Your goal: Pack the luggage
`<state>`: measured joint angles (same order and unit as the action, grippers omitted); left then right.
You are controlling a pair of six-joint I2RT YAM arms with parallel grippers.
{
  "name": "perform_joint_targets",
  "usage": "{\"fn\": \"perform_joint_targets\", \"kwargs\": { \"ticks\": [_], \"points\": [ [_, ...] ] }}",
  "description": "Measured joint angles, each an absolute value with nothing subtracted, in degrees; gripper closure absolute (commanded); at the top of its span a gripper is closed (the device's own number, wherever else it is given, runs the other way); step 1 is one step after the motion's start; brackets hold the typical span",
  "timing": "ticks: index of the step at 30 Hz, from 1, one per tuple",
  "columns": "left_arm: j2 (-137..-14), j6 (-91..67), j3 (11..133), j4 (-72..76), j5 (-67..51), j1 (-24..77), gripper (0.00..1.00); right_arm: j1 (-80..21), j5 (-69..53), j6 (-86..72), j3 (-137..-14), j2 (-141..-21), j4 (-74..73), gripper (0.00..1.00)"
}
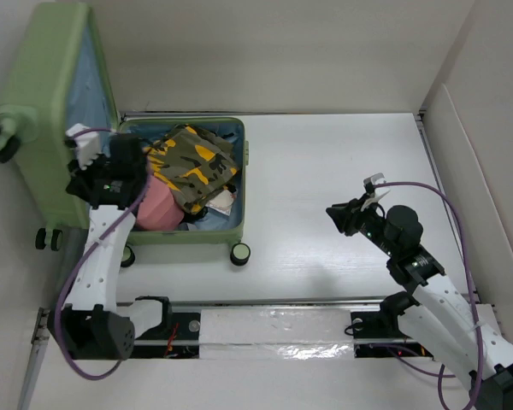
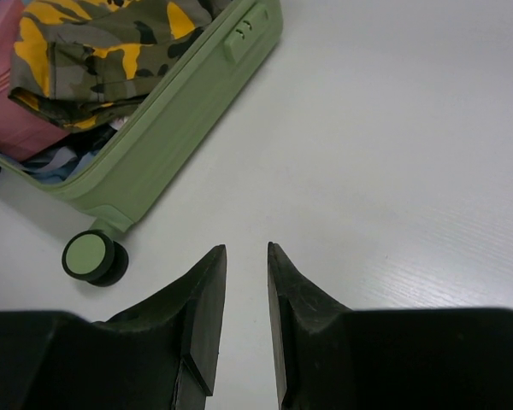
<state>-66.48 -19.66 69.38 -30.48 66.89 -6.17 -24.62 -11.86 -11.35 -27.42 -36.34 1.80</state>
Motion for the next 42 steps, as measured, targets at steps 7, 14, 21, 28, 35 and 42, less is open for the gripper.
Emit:
{"fn": "perform_joint_targets", "kwargs": {
  "ticks": [7,14,21,28,35,42],
  "points": [
    [-61.67,-17.67,65.30,-42.87,84.07,29.45,1.00,-24.91,-11.14,-11.60,-27.42,-39.20,2.20,0.68],
    [-65.87,-19.20,62.72,-61.06,81.38,55.81,0.78,-24.91,-9.37,-11.97,-27.42,-43.03,3.42,0.57],
    [-83.94,-30.50,74.56,-61.17,72.01,84.36,0.20,-25.39,-6.02,-12.25,-27.40,-43.90,3.42,0.54],
    [-77.34,-29.28,81.60,-52.21,66.54,78.70,0.50,-25.58,-1.30,-13.52,-27.16,-42.11,3.77,1.00],
    [-61.25,-19.70,80.88,-25.26,41.58,25.15,0.77,-25.69,0.25,-13.69,-27.16,-42.46,4.73,1.00],
    [-74.13,-22.85,94.52,-21.98,21.47,-8.49,0.93,-26.37,0.82,-13.65,-27.16,-43.46,4.82,1.00]
  ]
}}
